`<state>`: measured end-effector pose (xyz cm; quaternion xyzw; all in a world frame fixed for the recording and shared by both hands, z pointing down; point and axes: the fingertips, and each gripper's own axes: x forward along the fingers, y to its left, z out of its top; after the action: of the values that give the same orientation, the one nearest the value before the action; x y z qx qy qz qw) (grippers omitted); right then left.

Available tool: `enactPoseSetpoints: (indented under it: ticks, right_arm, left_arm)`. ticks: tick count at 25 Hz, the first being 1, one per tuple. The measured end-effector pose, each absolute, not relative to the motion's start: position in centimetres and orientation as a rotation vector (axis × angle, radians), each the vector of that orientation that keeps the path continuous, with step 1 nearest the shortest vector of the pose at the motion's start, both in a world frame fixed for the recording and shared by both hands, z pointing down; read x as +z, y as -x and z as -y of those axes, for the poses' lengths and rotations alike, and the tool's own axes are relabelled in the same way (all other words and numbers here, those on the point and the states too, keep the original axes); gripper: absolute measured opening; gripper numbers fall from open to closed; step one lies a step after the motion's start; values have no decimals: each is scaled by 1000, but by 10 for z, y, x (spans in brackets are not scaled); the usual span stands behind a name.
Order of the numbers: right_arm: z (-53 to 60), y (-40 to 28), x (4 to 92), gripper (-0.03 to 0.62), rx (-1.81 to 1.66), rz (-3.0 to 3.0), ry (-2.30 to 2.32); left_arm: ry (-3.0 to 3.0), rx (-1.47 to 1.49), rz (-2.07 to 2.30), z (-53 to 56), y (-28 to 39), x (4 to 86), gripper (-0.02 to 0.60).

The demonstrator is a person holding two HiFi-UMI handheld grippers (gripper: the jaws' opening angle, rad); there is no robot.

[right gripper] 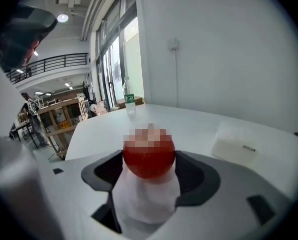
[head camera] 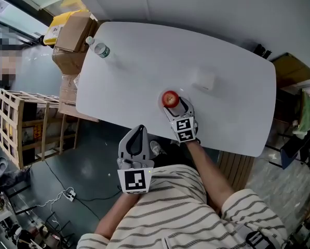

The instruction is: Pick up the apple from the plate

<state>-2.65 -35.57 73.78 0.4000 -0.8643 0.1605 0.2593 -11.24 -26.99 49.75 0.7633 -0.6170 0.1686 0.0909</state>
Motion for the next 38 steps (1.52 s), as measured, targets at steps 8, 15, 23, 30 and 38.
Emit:
enactPoseSetpoints:
  ticks: [8, 15, 23, 30, 38]
  right_arm:
    - [353, 16, 720, 341, 428, 2371, -1101]
    - [347, 11, 705, 341, 464, 2376, -1110]
    - [328, 9, 671, 341, 484, 2408, -1118]
    - [314, 5, 625, 341, 477, 2468, -1145]
    - [299, 5, 553, 341, 450, 2565, -1206]
  left_arm:
    - [-2248, 492, 1855, 265, 114, 499, 5]
    - [-2275, 471, 1846, 265, 110, 496, 5]
    - [-2297, 444, 1851, 262, 110, 491, 5]
    - [-2318, 392, 1837, 262, 105, 482, 5]
    - [-2365, 339, 1801, 260, 97, 475, 5]
